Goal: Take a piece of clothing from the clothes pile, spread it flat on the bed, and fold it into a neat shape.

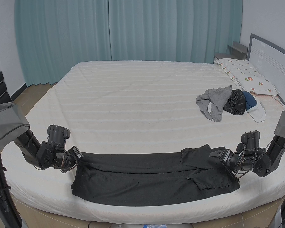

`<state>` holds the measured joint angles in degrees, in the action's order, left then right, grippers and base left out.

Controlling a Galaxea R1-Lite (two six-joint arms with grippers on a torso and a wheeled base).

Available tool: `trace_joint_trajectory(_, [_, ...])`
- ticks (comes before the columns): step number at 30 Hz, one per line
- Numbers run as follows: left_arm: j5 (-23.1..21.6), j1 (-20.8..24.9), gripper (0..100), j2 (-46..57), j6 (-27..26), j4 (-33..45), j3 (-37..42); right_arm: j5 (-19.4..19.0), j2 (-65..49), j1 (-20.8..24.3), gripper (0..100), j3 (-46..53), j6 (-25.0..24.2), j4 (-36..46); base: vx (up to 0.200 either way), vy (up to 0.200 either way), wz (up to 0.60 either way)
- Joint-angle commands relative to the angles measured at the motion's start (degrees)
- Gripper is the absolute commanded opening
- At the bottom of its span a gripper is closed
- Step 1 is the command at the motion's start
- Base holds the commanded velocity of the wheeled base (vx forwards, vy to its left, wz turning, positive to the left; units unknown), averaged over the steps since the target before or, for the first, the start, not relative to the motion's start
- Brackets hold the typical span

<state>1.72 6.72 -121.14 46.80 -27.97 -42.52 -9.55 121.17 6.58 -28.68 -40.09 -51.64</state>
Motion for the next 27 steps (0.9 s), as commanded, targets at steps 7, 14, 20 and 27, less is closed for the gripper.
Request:
trace_joint_trajectory(7, [0.92, 1.19, 0, 3.80, 0.05, -0.34, 0.51, 1.20, -3.31, 1.85, 100, -5.07, -3.94, 11.21, 0.000, 0.000, 0.00])
trace_joint_trajectory(14, [0.92, 1.37, 0, 3.63, 0.05, -0.42, 0.60, 1.20, -2.87, 1.24, 100, -7.09, -4.20, 15.08, 0.000, 0.000, 0.00])
trace_joint_trajectory(20, [0.92, 1.37, 0, 3.19, 0.05, -0.25, 0.51, 2.16, 0.29, 0.54, 100, -7.97, -4.11, 15.08, 0.000, 0.000, 0.00])
trace_joint_trajectory(27, [1.01, 1.37, 0, 3.19, -0.92, 0.02, 0.77, 3.57, 1.35, -0.08, 100, -8.32, -3.85, 15.25, 0.000, 0.000, 0.00])
